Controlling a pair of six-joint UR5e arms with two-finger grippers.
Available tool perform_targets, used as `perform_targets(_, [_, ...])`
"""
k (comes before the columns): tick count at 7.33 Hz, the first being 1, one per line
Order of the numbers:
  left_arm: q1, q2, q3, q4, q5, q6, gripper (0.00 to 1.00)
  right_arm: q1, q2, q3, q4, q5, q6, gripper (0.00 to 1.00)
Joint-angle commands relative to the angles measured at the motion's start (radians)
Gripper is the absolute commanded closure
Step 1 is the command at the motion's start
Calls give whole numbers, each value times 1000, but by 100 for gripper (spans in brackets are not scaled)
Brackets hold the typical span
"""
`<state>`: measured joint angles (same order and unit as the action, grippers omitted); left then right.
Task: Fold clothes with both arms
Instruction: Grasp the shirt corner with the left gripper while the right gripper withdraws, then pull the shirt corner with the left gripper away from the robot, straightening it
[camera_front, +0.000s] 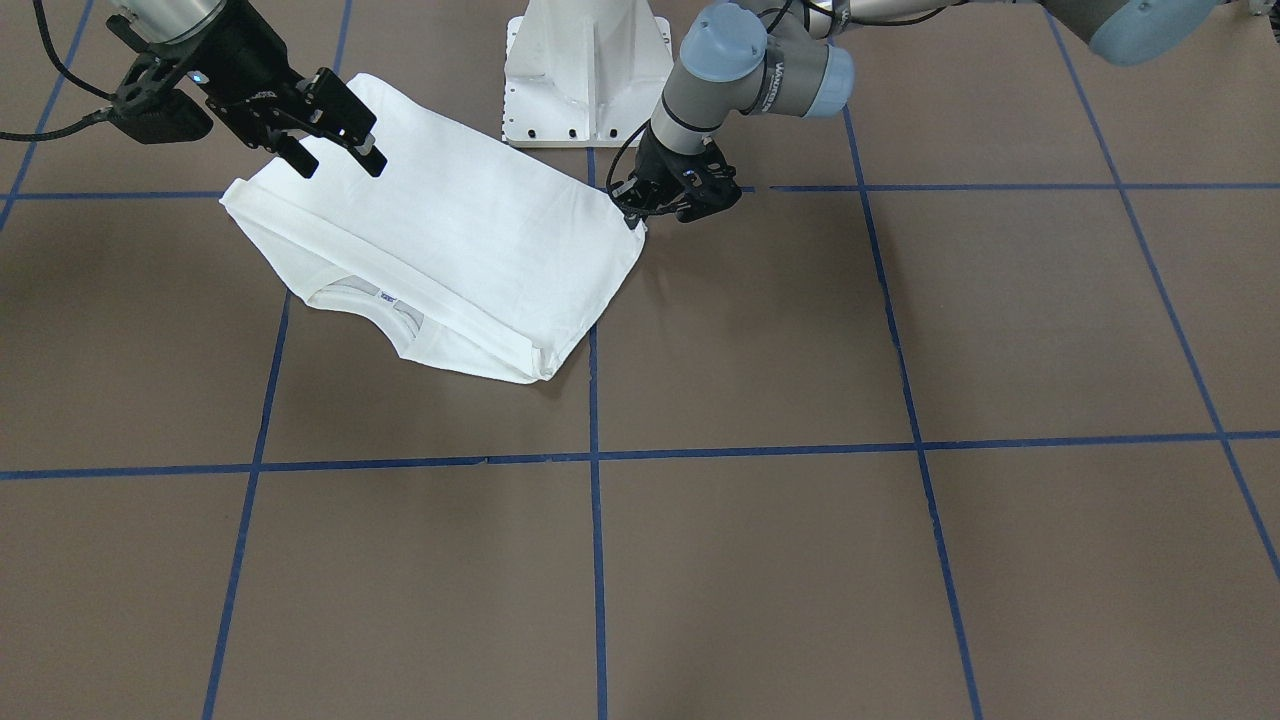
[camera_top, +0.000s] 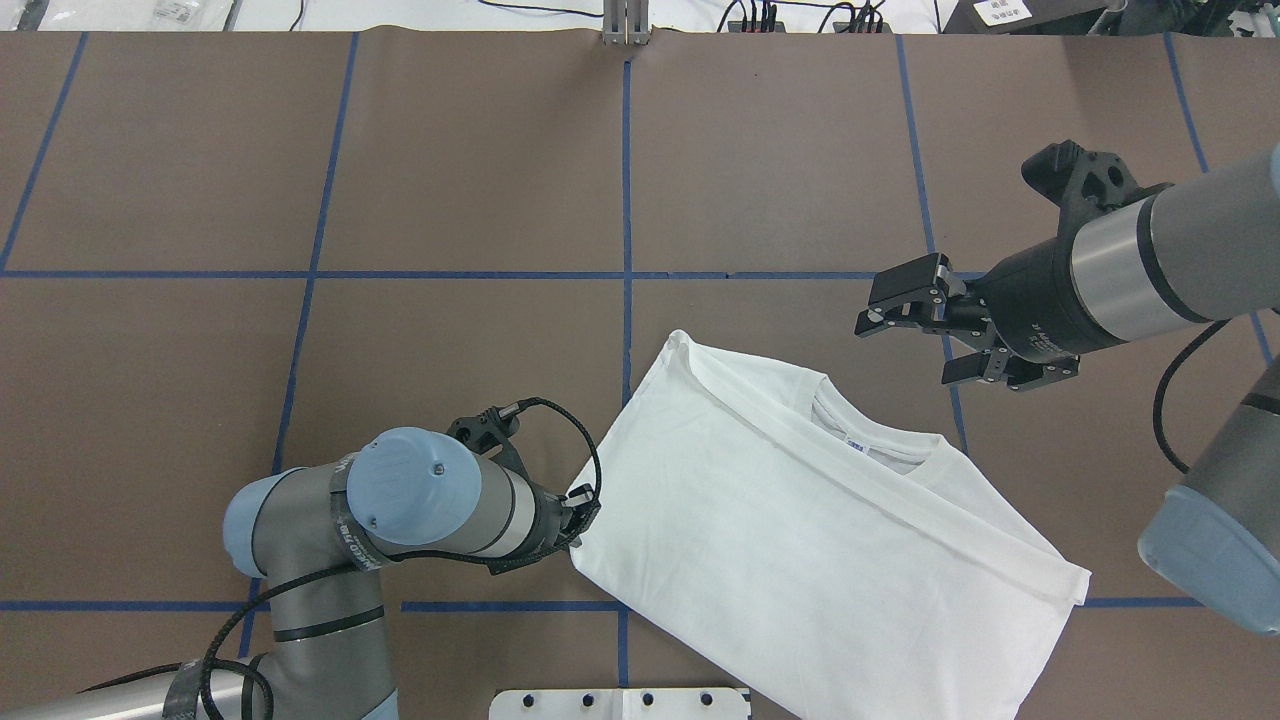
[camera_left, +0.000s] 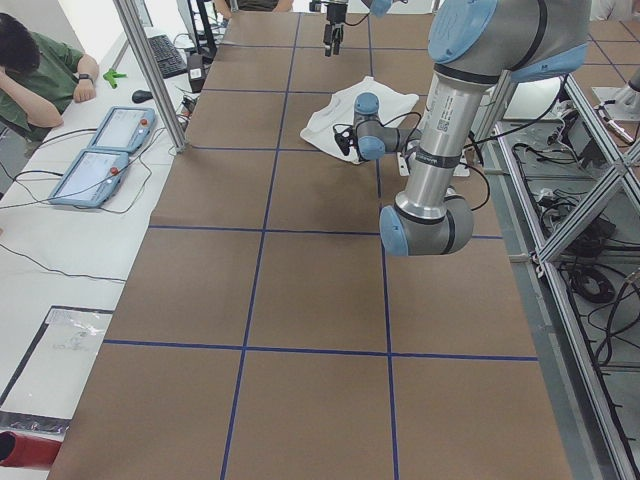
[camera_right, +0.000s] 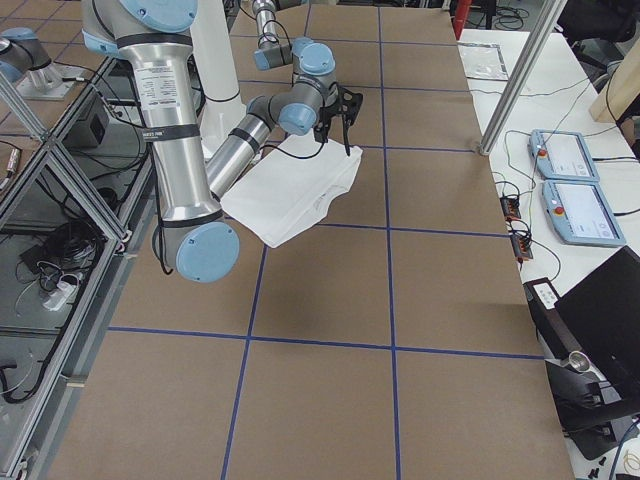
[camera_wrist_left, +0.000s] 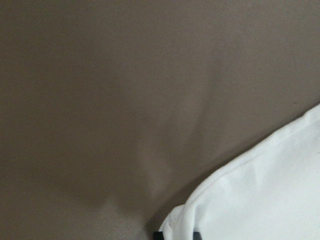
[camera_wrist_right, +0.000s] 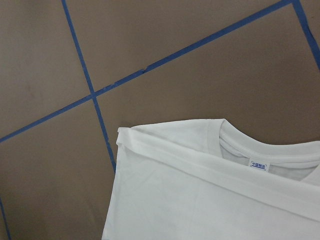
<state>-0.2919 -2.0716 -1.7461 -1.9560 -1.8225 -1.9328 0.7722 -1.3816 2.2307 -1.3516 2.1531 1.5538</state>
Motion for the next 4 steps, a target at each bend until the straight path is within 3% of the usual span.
perform_targets(1, [-53,1,-9,8,0,2,100,4,1,0,-1,5,0,0])
perform_targets(4, [-214,-1,7,61,2,150,100,24,59,-25,0,-6,9,0])
